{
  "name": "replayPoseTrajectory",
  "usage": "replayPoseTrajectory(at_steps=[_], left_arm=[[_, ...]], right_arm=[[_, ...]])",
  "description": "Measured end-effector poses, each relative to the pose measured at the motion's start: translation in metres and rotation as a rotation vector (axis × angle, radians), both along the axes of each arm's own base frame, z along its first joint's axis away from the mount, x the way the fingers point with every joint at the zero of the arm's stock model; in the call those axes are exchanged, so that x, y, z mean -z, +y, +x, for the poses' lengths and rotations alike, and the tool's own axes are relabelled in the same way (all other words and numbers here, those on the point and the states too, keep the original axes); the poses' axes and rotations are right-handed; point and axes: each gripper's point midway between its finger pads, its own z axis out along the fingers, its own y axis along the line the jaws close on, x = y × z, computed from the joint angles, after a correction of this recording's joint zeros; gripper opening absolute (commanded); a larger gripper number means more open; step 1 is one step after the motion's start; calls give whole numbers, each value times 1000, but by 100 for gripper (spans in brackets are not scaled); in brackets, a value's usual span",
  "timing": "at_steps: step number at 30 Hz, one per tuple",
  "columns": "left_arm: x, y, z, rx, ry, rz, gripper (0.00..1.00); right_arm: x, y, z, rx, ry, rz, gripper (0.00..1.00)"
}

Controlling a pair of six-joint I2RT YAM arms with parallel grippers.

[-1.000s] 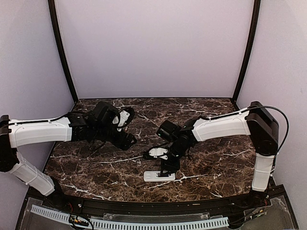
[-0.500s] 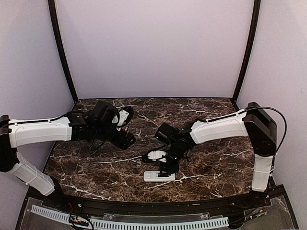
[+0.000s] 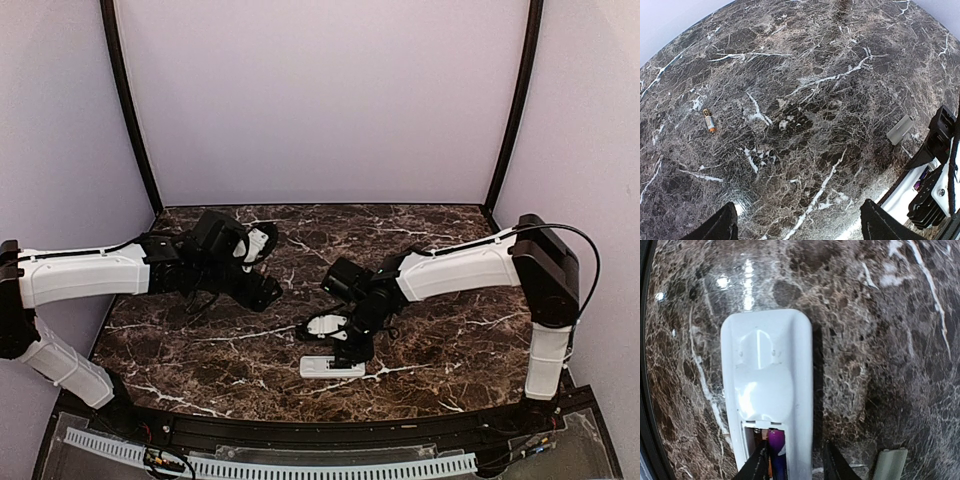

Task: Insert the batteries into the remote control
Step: Load the battery into the battery compartment.

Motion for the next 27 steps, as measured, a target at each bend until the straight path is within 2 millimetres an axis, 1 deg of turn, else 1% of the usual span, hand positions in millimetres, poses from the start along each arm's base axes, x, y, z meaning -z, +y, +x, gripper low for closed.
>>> replayPoseTrajectory(at_steps=[3,7,10,12,15,19,21,23,27], left_arm=[[0,1,0,-3,-2,2,84],[0,1,1,-6,-5,5,84],[0,2,1,-6,-6,8,84],[0,2,1,-5,-6,8,84],[1,2,1,-7,-3,9,86],[4,12,8,-42,30,14,87],[6,22,20,-88,58,15,87],[7,35,40,-154,88,12,87],[9,55,83,-263,123,14,86]], right_arm=[[-1,-1,1,1,-11,-12,45],[-2,-2,2,1,-15,-19,46],[-8,1,3,2,-16,-9,47],[-14,3,3,2,-19,7,48],[-30,7,3,1,-31,45,49],[-54,12,5,6,-50,101,50],[-65,12,8,27,-57,128,52],[-78,13,14,64,-64,165,54],[-113,9,44,194,-100,274,55]])
